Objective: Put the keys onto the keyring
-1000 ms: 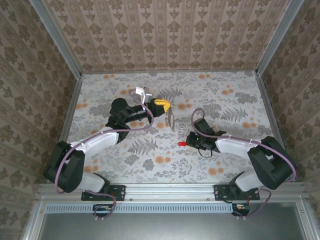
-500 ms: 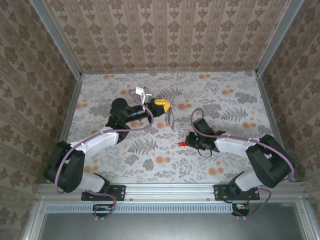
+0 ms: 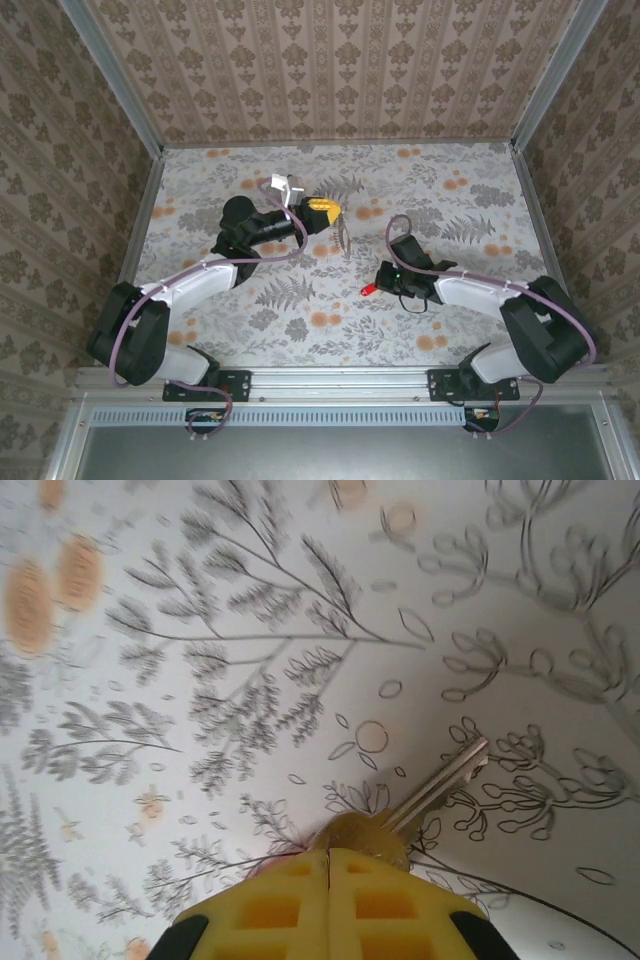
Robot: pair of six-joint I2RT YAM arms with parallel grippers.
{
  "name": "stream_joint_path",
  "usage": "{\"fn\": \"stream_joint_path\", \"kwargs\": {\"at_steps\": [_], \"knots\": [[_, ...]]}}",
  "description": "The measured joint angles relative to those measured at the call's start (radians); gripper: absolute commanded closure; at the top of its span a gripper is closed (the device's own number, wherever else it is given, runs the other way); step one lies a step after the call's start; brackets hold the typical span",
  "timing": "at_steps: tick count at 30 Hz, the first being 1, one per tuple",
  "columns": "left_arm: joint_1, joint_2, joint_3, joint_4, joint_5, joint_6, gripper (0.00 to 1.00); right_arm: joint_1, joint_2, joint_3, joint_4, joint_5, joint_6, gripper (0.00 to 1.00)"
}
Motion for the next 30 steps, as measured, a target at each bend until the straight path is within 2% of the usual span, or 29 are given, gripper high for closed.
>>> {"fn": "stream_joint_path", "kwargs": {"at_steps": [3,7,13,19,30], "knots": [[0.0,-0.002,0.0,-0.012,0.005,0.002,1.0,-0.04,-0.097,0.0,0.013,-0.03,-0.052,1.0],[-0.003,-0.021,0.004,-0.095,0.007,0.056,1.0,-0.122,-0.188,-0.001,0.101,-0.128,-0.117,1.0],[-0.056,-0.077,0.063,-0.334,-0.023,0.236,1.0,-0.214,-0.226,-0.017,0.297,-0.313,-0.183,1.0],[-0.076,-0.085,0.101,-0.439,-0.05,0.348,1.0,-0.25,-0.252,-0.04,0.457,-0.463,-0.212,1.0],[-0.099,-0.073,0.108,-0.468,-0.069,0.425,1.0,-0.262,-0.429,-0.066,0.528,-0.515,-0.235,1.0]]}}
